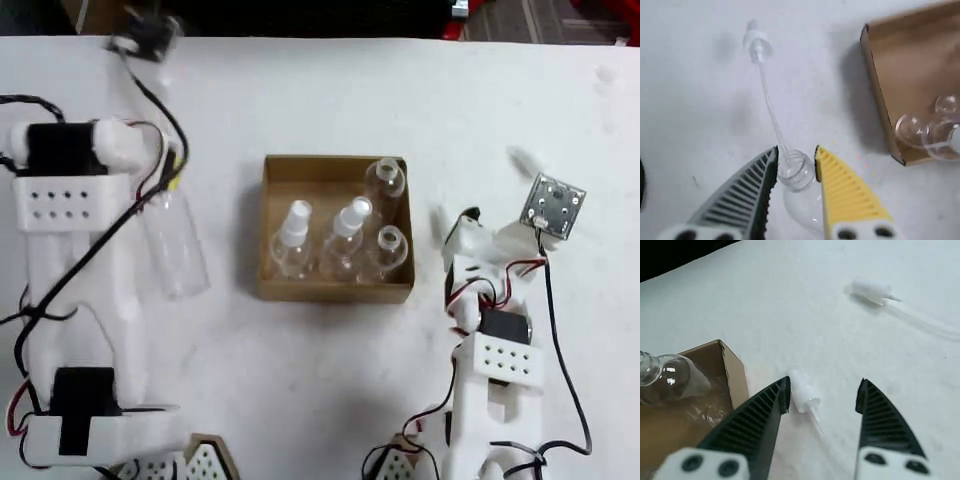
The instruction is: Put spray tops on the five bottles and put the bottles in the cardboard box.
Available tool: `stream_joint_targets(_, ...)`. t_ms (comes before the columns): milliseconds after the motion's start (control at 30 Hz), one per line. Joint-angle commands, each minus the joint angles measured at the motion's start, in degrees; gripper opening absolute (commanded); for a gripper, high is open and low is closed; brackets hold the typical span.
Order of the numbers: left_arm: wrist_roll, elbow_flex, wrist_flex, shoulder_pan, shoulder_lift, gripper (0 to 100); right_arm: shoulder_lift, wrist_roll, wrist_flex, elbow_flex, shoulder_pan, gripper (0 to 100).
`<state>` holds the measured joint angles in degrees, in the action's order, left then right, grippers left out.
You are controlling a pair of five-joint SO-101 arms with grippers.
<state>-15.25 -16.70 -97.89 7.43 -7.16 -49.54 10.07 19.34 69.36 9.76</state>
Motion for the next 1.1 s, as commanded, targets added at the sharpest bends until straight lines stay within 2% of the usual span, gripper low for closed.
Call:
stream_joint_targets(0, -7.30, 6.68, 3.60, 1.71, -2.86, 5, -1.01, 0.09, -1.27, -0.53, -0.75, 19.0)
stream_joint_targets(233, -2.64, 11.25, 9.85, 1.71, -2.95, 2, -0.57, 0.09, -3.12, -0.26, -0.57, 19.0)
stream_joint_targets(500, -2.73, 13.10, 6.86, 0.04, -8.22, 2, -0.84, 0.09, -3.12, -0.26, -0.48, 19.0)
stream_joint_targets(567, -2.11, 12.75, 11.34, -1.10, -12.44, 2, -0.92, 0.09, -3.12, -0.26, -0.57, 19.0)
stream_joint_targets(667, 1.58, 16.88, 24.35, -4.18, -18.68, 2, -0.84, 0.09, -3.12, -0.26, -0.57, 19.0)
stream_joint_targets(767, 3.87, 29.19, 41.14, -8.57, -23.96, 2, -0.66, 0.09, -3.12, -0.26, -0.40, 19.0)
stream_joint_targets(967, 3.25, 58.81, 84.04, -14.37, -31.34, 2, -0.57, 0.09, -3.12, -0.26, -0.57, 19.0)
stream_joint_targets(1067, 2.81, 67.96, 100.75, -15.25, -32.13, 3, -0.57, 0.09, -3.12, -0.26, -0.66, 19.0)
